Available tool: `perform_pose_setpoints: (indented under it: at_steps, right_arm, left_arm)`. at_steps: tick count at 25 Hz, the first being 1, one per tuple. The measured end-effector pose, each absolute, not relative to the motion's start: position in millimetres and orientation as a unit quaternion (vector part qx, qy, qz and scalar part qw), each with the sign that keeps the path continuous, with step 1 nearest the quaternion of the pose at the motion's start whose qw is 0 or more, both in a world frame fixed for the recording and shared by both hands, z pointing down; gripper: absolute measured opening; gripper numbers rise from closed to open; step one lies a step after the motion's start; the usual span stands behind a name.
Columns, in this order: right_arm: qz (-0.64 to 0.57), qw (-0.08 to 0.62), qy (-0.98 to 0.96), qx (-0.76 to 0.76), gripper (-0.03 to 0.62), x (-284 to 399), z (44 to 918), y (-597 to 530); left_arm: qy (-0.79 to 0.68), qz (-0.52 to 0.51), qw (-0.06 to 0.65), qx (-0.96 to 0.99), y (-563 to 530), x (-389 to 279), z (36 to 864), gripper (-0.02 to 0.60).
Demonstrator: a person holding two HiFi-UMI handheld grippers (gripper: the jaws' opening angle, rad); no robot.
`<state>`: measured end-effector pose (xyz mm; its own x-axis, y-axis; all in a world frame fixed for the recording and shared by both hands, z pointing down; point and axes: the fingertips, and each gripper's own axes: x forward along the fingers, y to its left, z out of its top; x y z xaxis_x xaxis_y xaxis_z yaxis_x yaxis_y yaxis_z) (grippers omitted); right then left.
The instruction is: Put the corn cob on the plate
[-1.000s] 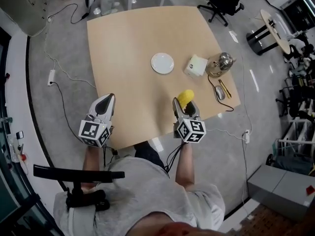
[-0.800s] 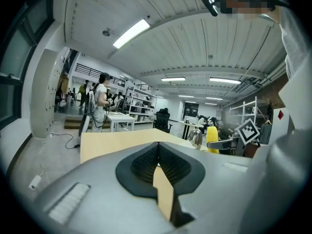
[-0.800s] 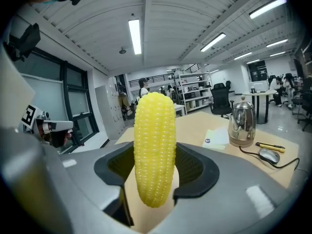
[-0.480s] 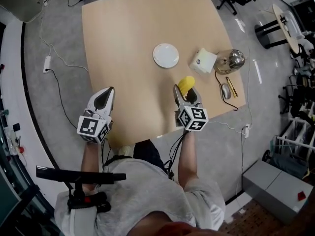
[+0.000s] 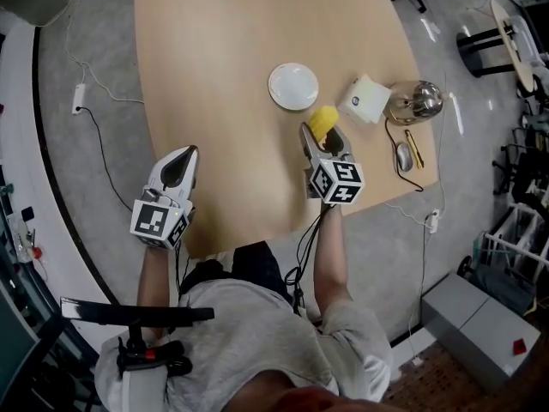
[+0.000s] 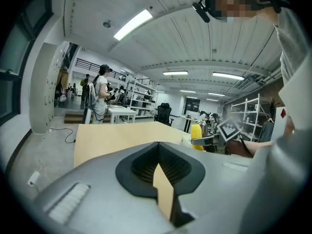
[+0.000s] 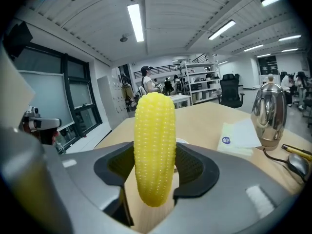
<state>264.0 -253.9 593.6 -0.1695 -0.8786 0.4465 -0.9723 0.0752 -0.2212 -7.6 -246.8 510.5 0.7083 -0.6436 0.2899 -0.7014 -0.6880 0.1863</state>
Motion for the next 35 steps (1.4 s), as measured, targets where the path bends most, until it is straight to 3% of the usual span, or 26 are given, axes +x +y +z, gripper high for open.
perform_pose_setpoints:
  at_steps: [35]
  right_arm:
    - [0.292,0.142,-0.725,0.608,0.254,268,653,-328]
  left_arm:
    - [-0.366,0.117,0.168,0.908,-243,5,531,0.020]
